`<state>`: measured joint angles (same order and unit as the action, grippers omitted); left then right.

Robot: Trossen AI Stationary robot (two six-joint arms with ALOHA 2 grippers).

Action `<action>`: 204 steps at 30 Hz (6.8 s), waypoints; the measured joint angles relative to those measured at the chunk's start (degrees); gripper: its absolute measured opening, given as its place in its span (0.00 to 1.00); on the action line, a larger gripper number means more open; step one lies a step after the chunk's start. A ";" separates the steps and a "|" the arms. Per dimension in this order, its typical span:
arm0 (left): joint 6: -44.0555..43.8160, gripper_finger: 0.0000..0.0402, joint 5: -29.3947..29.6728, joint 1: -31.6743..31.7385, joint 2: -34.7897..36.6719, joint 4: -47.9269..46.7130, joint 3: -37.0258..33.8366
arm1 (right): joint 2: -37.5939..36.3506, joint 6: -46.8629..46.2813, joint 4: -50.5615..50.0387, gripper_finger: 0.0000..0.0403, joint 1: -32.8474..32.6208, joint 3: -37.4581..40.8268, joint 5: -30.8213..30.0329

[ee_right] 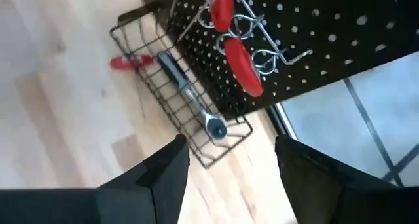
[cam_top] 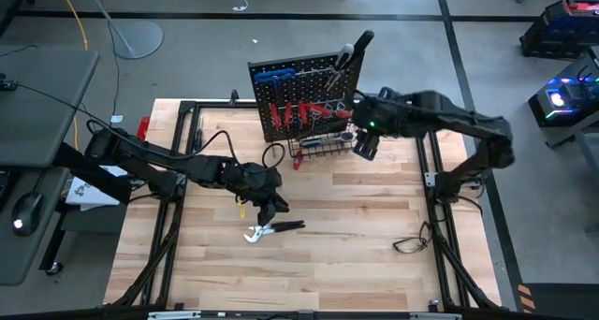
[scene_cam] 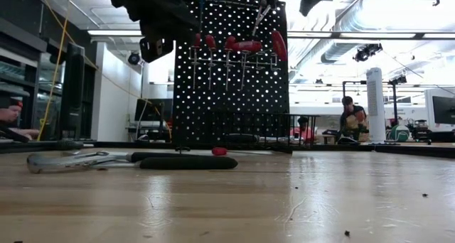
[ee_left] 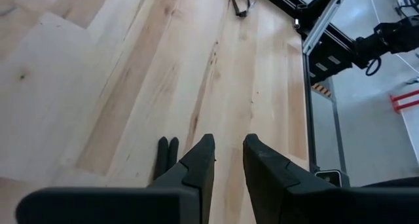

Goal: Hang tools onto peg board
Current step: Hang the red allen wrench on the peg board

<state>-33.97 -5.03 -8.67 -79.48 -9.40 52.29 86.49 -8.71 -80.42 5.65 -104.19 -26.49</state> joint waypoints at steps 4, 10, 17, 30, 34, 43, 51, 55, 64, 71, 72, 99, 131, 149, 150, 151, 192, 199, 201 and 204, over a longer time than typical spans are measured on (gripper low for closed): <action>0.10 0.17 0.21 -0.07 0.00 0.08 0.00 | -7.11 2.14 15.96 0.54 0.06 16.31 -0.99; -0.03 0.17 0.21 0.04 0.00 0.45 0.00 | -11.20 11.49 37.15 0.54 2.16 31.42 -6.40; -1.53 0.17 0.21 -0.04 0.00 0.37 0.00 | -10.53 19.52 44.04 0.54 5.18 34.22 -7.32; -2.65 0.17 1.24 -0.07 0.00 0.33 0.00 | -5.88 25.27 47.20 0.49 11.38 34.20 0.72; -3.31 0.17 1.32 -0.07 0.00 0.30 0.00 | -5.56 23.77 46.20 0.30 11.25 34.22 0.81; -2.98 0.17 1.37 -0.07 0.00 0.31 -0.02 | -7.70 20.29 39.84 0.09 9.95 29.84 -0.31; -2.35 0.17 1.39 -0.04 0.00 0.30 -0.02 | -7.72 18.74 30.36 0.09 8.92 23.35 -0.33; -1.84 0.17 1.39 -0.04 0.00 0.30 -0.02 | -7.75 17.44 29.22 0.09 8.92 23.25 0.58; -1.81 0.17 1.41 -0.04 0.00 0.30 -0.02 | -7.75 14.29 28.53 0.16 8.46 23.33 6.61; -1.75 0.17 1.79 -0.07 0.00 0.27 -0.02 | -7.75 13.00 27.20 0.08 8.48 23.35 7.51; -1.46 0.17 2.01 -0.07 0.00 0.27 -0.02 | -7.77 12.98 26.97 0.08 8.48 23.35 7.51; -0.46 0.17 3.40 -0.07 0.00 0.24 -0.02 | -6.91 6.17 15.04 0.08 8.96 8.94 8.84; 35.99 0.00 11.10 3.83 -2.25 5.52 17.92 | 1.38 -5.35 9.15 0.08 -16.11 1.91 20.50; 29.88 0.00 10.56 2.25 -10.86 12.82 17.92 | 1.26 -5.87 12.94 0.08 -16.22 1.96 21.17; 29.60 0.00 10.57 2.23 -11.22 13.40 17.92 | 1.26 -5.72 12.95 0.08 -16.22 1.96 21.18; 29.52 0.00 10.57 2.23 -11.55 13.77 17.92 | 1.26 -5.58 13.00 0.08 -16.22 1.96 21.19; 10.51 0.00 13.33 -0.94 -0.48 8.53 5.49 | 2.75 -4.77 7.42 0.08 4.69 -6.61 0.93; 10.12 0.00 13.69 -0.94 -0.61 9.52 5.49 | 4.38 -4.26 7.73 0.08 6.77 -6.60 3.15; 9.98 0.00 13.69 -0.94 -0.61 9.33 5.49 | 5.10 -3.98 7.81 0.08 7.26 -6.59 4.33; 9.97 0.00 13.66 -1.18 -0.61 9.43 5.49 | 6.42 -3.69 7.45 0.08 7.89 -6.59 5.09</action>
<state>-24.00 8.63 -9.85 -80.09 0.03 57.78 92.90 -12.40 -72.98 13.54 -110.78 -21.39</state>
